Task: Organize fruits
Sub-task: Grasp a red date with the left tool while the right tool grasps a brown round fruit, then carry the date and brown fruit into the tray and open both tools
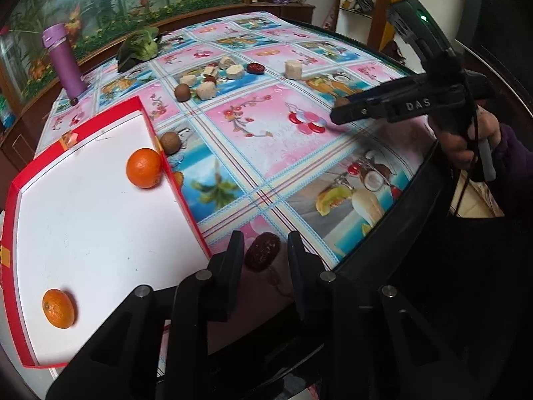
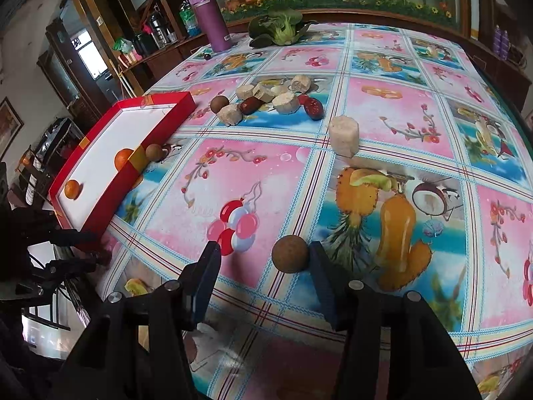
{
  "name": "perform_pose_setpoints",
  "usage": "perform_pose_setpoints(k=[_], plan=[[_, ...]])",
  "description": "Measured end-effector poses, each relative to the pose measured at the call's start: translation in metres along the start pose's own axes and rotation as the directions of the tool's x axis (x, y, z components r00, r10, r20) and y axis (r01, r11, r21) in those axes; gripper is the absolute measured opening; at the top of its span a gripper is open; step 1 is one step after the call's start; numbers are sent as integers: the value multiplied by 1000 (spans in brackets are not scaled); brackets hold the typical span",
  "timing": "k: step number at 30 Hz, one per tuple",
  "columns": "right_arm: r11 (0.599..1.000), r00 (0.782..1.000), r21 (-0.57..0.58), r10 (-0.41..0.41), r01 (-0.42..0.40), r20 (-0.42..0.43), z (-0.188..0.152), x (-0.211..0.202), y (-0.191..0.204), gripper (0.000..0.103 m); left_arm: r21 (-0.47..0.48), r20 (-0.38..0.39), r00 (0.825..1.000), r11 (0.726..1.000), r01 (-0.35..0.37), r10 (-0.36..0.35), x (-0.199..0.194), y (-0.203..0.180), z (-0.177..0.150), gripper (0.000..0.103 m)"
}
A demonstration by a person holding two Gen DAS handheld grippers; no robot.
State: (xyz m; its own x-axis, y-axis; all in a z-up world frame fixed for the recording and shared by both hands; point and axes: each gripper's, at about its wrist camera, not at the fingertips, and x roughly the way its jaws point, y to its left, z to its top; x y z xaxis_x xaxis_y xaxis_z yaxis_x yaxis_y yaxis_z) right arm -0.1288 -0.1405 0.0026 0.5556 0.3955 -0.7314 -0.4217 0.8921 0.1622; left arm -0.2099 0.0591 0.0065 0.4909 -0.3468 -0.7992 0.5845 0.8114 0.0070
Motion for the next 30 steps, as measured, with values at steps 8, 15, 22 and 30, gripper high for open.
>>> perform_pose_setpoints(k=[8, 15, 22, 30], plan=[[1000, 1000, -2, -2, 2, -1, 1, 0, 0, 53, 35, -73, 997, 999, 19, -17, 14, -7, 7, 28], [1000, 1000, -17, 1, -1, -5, 0, 1, 1, 53, -82, -44, 999, 996, 25, -29, 13, 2, 9, 27], [1000, 1000, -16, -19, 19, -2, 0, 2, 1, 38, -209, -25, 1000, 978, 3, -9, 17, 4, 14, 27], [998, 998, -30, -56, 56, 2, -1, 1, -2, 21, -266, -21, 1000, 964, -3, -2, 22, 1, 13, 27]])
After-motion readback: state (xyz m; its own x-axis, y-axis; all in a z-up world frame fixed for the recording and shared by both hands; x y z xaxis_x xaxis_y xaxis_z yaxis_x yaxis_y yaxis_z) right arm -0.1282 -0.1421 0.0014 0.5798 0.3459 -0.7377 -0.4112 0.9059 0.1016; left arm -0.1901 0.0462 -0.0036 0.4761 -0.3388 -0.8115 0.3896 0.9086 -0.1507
